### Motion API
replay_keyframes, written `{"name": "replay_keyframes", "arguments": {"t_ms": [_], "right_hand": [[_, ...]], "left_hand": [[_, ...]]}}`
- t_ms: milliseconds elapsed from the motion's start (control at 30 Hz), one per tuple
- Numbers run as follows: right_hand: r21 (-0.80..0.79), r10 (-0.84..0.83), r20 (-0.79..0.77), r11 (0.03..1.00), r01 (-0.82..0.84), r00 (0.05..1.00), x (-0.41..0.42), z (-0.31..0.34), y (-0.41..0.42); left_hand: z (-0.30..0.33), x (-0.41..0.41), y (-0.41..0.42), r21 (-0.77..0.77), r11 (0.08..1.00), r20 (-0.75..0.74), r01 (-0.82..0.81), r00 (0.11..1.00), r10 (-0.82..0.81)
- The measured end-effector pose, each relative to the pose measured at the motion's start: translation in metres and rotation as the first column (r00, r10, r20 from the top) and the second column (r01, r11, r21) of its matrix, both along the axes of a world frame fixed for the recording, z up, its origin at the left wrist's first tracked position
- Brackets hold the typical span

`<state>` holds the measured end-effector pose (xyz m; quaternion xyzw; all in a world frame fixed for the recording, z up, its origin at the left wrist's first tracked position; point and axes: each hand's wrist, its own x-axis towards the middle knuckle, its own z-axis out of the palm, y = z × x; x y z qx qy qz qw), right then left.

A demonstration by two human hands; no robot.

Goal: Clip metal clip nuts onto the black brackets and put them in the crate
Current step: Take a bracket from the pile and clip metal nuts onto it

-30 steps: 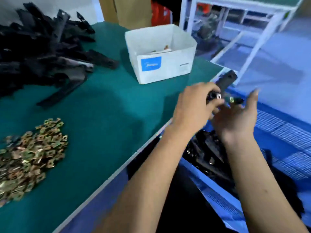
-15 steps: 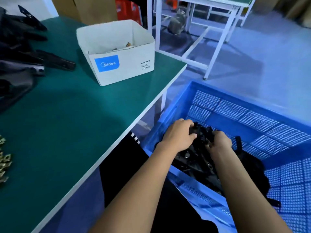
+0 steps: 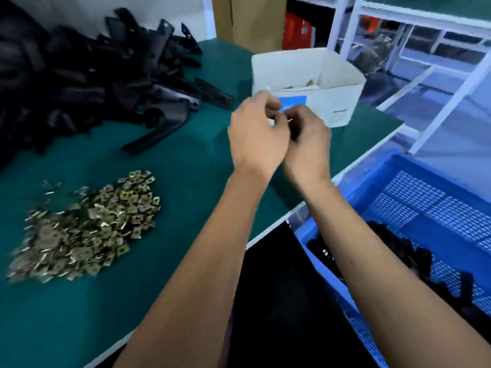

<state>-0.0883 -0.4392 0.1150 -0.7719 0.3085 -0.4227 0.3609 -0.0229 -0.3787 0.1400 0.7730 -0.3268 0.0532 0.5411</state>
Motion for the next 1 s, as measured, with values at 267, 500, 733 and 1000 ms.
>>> {"name": "replay_keyframes", "arguments": {"t_ms": [267,500,733,1000], "right_hand": [[-0.206,0.338,-0.458,0.859,-0.468,0.822,0.130,-0.001,0.099],[-0.292,0.288,-0.715,0.706,-0.646,0.637,0.196,-0.018,0.143],[-0.275,0.370,-0.557,0.762,-0.586,0.743,0.191,-0.018,0.140],[-0.128,0.181,-0.350,0.963,-0.238,0.919,0.188,-0.018,0.145]], "left_hand": [[-0.019,0.102,0.140,0.169,0.879,0.056,-0.445,0.895,0.442],[-0.032,0.140,0.199,0.339,0.806,0.091,-0.485,0.870,0.485],[-0.033,0.156,0.216,0.242,0.861,-0.160,-0.447,0.857,0.489],[-0.029,0.162,0.214,-0.012,0.946,-0.625,-0.324,0.740,0.246]]}}
